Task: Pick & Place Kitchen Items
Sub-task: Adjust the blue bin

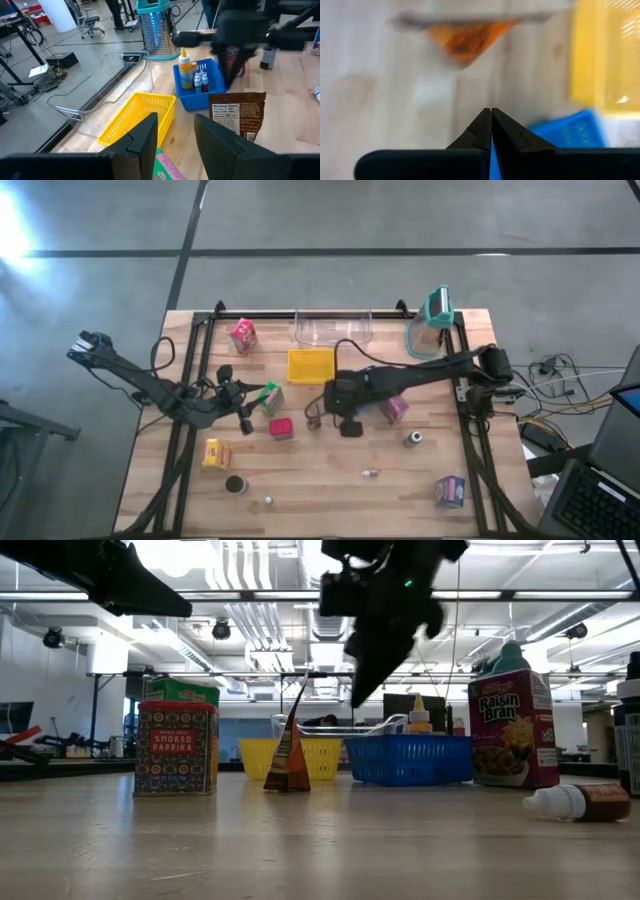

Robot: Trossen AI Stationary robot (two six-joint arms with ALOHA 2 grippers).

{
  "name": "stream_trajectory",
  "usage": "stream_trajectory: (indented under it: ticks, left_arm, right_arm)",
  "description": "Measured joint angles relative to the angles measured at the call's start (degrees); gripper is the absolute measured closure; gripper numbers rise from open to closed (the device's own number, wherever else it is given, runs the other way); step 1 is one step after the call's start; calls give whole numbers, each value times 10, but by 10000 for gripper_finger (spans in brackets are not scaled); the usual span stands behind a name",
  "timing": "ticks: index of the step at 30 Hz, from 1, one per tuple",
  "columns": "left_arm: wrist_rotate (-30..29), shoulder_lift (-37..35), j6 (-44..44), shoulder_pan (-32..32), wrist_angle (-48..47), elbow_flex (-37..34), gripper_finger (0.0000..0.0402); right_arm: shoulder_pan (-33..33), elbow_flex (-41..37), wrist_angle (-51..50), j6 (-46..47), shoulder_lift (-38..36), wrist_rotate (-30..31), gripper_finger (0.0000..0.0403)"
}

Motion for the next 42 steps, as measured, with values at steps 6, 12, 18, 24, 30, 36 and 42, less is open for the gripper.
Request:
stream_trajectory:
  ticks: [6,12,18,24,30,36,42]
  left_arm:
    - [0,0,0,0,0,0,266]
    - [0,0,0,0,0,0,266]
    - [0,0,0,0,0,0,266]
    - [0,0,0,0,0,0,266]
    - [0,0,0,0,0,0,266]
    - [0,0,0,0,0,0,266]
    - [0,0,0,0,0,0,266]
  right_arm:
    - [37,-24,-51,33,-6,-1,394]
    - [34,-61,-35,49,-6,9,394]
    - [12,-85,-15,40,-6,21,394]
    - [-13,-91,0,28,-6,22,394]
    - [-33,-91,22,5,-6,21,394]
    - [-52,-91,46,-12,-6,21,394]
    - [-70,-91,63,-22,-6,21,394]
